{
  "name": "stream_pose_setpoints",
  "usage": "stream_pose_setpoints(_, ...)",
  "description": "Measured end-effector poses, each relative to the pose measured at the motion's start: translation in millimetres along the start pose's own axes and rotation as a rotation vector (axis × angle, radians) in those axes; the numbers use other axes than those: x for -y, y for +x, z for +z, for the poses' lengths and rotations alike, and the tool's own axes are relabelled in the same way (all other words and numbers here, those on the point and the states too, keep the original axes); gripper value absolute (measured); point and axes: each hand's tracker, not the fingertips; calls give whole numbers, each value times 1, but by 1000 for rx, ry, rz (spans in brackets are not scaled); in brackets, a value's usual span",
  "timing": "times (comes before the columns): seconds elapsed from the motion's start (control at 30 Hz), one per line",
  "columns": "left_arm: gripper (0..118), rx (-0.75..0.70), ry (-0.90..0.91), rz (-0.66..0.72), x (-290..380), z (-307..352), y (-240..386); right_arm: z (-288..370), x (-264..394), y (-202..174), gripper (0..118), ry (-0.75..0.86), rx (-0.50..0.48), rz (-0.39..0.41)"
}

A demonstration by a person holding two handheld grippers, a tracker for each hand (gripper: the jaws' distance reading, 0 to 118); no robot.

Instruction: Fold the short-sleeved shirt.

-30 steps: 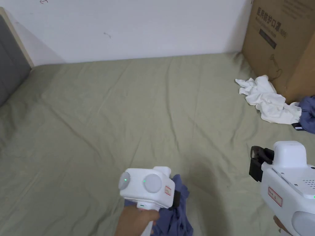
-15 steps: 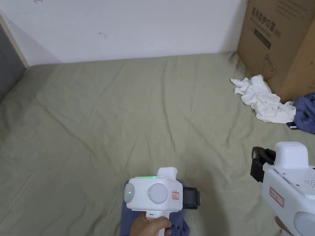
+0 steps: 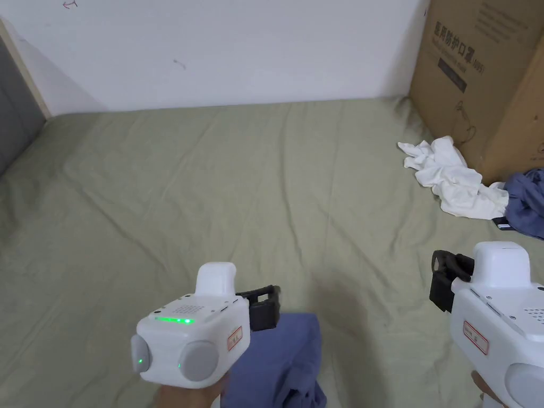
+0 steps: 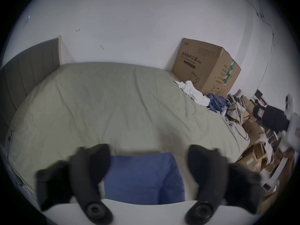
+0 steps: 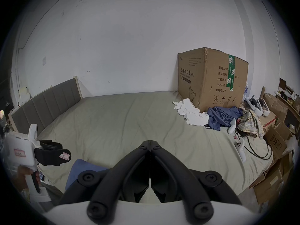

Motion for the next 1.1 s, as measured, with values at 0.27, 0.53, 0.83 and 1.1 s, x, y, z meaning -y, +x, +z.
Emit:
stream_pose_setpoints(0.27,3,44,-115,-39,40,-24,0,-1,3,0,3,-9,-5,-5)
stream_pose_setpoints(0.53,3,89,-211,-95,90,-64,27,0,7,9,3,-18,4,-13)
stream_pose_setpoints(0.83,3,109,-232,-86,112,-87,44,-1,13,23,3,-36,36,-23)
stream_pose_setpoints(1.1,3,86,-214,-148,115,-84,51,0,10,18,3,-30,35,-22)
